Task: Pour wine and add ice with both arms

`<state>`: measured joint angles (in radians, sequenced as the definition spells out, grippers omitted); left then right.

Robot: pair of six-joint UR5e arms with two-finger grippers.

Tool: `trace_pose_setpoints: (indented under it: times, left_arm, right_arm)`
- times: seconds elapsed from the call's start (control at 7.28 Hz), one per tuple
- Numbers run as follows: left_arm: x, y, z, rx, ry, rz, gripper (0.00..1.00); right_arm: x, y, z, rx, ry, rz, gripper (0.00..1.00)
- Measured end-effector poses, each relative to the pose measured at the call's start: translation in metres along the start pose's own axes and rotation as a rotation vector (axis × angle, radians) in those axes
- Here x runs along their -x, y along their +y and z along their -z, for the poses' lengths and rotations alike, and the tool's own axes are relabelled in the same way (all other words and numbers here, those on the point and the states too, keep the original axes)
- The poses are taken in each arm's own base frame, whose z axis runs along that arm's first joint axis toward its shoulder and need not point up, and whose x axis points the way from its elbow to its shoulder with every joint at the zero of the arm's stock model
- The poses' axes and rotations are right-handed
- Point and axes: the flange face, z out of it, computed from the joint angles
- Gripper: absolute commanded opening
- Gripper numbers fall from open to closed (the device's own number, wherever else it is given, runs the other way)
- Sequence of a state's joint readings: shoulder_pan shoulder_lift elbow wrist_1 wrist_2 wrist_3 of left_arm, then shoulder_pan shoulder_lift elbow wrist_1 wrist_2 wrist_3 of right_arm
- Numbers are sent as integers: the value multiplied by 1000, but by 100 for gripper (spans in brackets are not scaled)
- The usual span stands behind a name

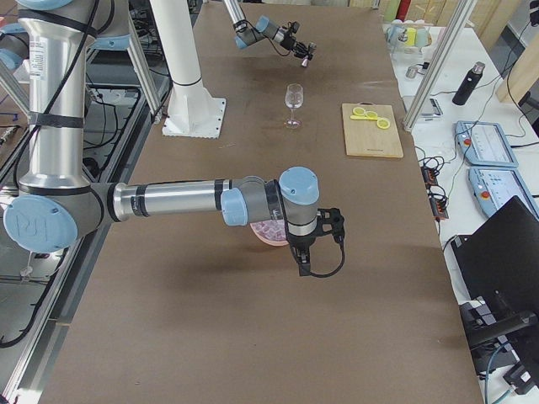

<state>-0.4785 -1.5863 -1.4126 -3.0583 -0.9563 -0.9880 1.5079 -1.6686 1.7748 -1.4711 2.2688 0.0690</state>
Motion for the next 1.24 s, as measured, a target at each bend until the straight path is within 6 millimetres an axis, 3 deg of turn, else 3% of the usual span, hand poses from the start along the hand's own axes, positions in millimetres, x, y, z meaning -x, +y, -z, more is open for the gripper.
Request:
trace_pose_setpoints:
  times: [0.27,0.55,0.96,1.24]
  left_arm:
    - [-8,-8,3,-18,37,4,0]
    - [-30,-22,6,-36,85,-54,0]
    - [-84,-44,0,-54,197,-149,0]
    - [-125,-49,-4,-1,332,-186,0]
  right_arm:
    - [1,-2,1,-3,0,2,100]
    - [1,-3,1,-3,1,2,100]
    - [-1,-2,-1,1,2,-2,100]
    - [-2,-2,-2,3,2,-4,100]
